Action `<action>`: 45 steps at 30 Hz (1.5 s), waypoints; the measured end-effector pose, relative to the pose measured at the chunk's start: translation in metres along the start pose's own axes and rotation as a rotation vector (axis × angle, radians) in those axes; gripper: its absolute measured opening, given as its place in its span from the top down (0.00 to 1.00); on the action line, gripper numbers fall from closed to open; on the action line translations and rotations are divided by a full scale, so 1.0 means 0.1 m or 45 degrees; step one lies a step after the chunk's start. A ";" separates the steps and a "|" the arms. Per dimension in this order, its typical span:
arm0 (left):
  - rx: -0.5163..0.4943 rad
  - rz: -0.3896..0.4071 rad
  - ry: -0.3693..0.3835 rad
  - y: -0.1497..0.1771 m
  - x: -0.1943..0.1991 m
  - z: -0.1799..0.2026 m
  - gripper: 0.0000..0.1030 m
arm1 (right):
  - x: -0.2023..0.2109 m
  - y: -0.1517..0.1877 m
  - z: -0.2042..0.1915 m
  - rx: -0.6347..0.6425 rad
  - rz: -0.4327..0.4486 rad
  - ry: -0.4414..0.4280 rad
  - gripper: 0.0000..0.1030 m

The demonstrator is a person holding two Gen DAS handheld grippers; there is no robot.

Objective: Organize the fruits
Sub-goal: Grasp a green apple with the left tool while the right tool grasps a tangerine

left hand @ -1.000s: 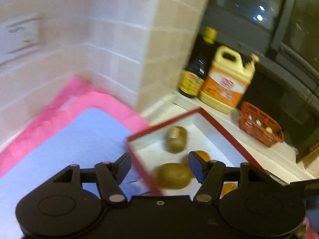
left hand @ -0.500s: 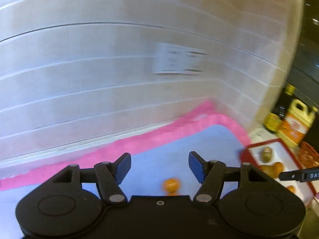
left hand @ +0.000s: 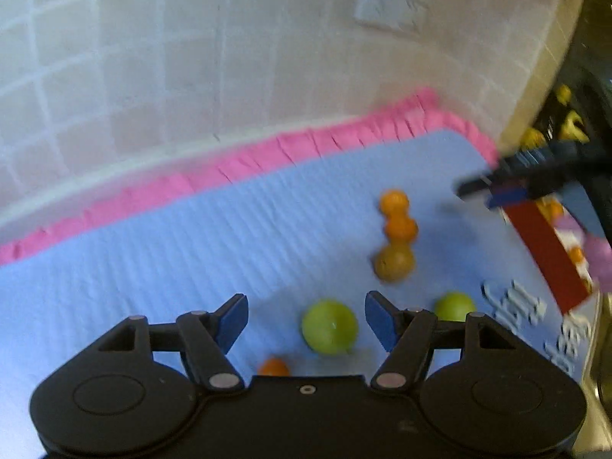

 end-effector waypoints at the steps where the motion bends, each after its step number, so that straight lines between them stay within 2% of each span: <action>1: -0.011 -0.019 0.020 0.05 -0.05 0.02 0.22 | -0.09 0.00 -0.02 -0.013 -0.025 -0.006 0.24; 11: -0.075 -0.157 0.156 0.17 -0.54 0.07 0.22 | -0.70 0.02 -0.03 -0.107 -0.145 -0.013 0.23; 14: -0.119 -0.192 0.123 0.21 -0.65 0.09 0.22 | -0.82 0.06 -0.06 -0.100 -0.162 -0.001 0.24; 17: -0.177 -0.200 0.077 0.23 -0.72 0.12 0.22 | -0.91 0.08 -0.09 -0.096 -0.171 0.002 0.29; 23: -0.202 -0.221 0.066 0.23 -0.86 0.17 0.23 | -1.07 0.11 -0.14 -0.077 -0.188 0.041 0.31; 26: -0.220 -0.212 0.048 0.23 -0.88 0.19 0.32 | -1.08 0.11 -0.16 -0.061 -0.176 0.053 0.37; 28: -0.214 -0.205 0.036 0.23 -0.88 0.17 0.36 | -1.09 0.11 -0.19 -0.031 -0.184 0.073 0.46; 30: -0.204 -0.184 0.048 0.22 -0.86 0.17 0.44 | -1.09 0.12 -0.22 0.003 -0.180 0.094 0.54; 31: -0.203 -0.176 0.046 0.23 -0.84 0.18 0.44 | -1.08 0.13 -0.23 0.017 -0.172 0.107 0.58; 36: -0.197 -0.162 0.006 0.24 -0.77 0.21 0.44 | -0.95 0.17 -0.21 -0.013 -0.136 0.079 0.59; 45: -0.244 0.038 -0.017 -0.15 -0.35 0.52 0.44 | -0.12 0.11 -0.13 -0.015 0.031 0.048 0.59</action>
Point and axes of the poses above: each gripper's, at about its wrist camera, not at the fingertips, and x roughly against the way its jaws point, z to its right, y to its underside, the point moved 4 cm from there along -x, roughly the way its jaws point, and after that the axes turned 2 degrees about z, right-handed, at the moved point
